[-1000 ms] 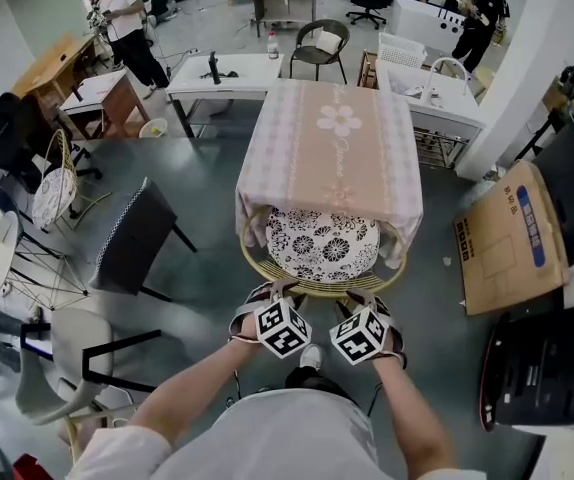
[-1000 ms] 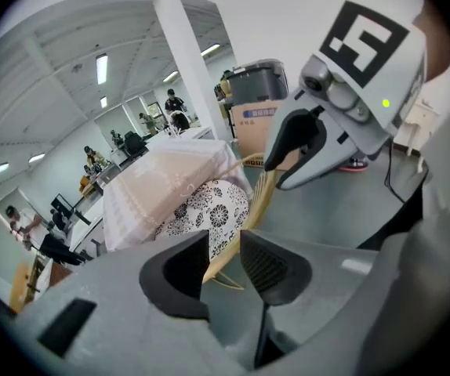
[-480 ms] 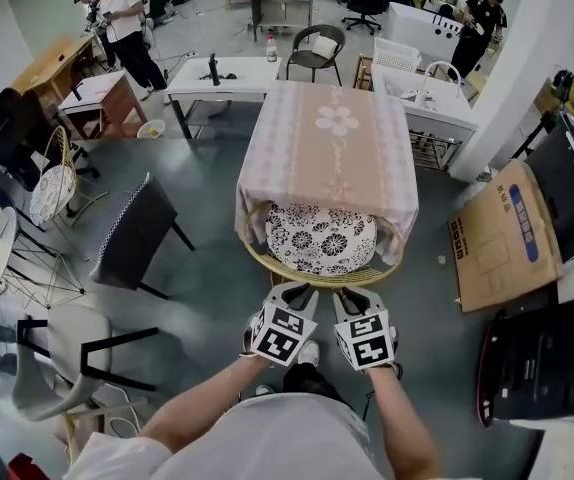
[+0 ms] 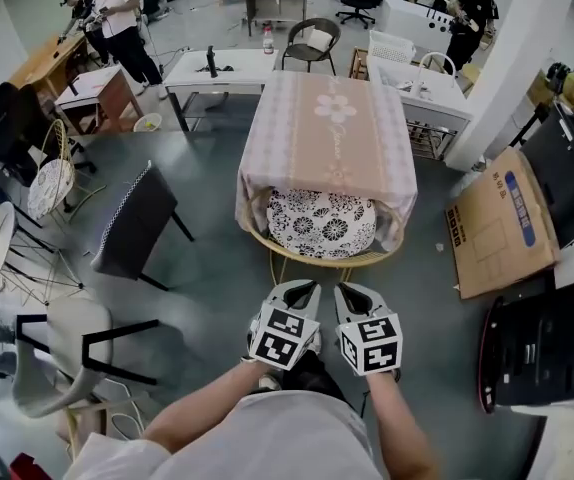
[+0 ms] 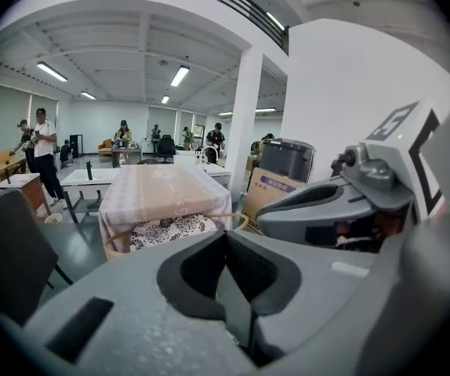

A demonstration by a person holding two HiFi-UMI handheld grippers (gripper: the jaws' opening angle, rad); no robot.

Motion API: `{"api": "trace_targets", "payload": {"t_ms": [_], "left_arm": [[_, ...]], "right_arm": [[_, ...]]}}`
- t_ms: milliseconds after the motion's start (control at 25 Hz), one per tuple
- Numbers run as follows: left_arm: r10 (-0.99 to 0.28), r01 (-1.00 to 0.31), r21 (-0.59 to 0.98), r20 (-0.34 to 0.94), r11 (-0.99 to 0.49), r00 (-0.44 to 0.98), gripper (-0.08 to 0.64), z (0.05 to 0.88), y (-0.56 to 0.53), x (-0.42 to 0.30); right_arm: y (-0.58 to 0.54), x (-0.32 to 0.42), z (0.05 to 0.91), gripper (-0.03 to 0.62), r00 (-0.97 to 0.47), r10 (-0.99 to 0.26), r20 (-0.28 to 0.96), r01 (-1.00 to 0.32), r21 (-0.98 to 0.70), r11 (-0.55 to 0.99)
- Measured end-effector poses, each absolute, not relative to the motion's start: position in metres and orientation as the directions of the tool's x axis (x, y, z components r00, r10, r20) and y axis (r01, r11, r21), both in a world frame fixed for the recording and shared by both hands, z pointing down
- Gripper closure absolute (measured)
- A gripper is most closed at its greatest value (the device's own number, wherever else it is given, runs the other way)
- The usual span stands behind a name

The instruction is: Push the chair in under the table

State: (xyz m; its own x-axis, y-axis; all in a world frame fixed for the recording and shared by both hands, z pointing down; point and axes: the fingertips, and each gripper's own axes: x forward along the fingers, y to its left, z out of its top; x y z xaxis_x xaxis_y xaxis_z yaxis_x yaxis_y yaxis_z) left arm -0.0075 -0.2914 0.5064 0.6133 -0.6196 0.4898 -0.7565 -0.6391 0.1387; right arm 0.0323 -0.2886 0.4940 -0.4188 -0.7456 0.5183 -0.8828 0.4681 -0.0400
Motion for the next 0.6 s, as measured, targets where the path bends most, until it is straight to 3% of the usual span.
{"api": "trace_targets", "payload": {"t_ms": [600], "left_arm": [[-0.61, -0.742, 0.216, 0.449, -0.635, 0.653, 0.554, 0.495, -0.257, -0.015]], "right_arm": [[-0.253, 0.015, 0.481, 0.589, -0.43, -0.78, 0.455, -0.898, -0.13, 0.42]]}}
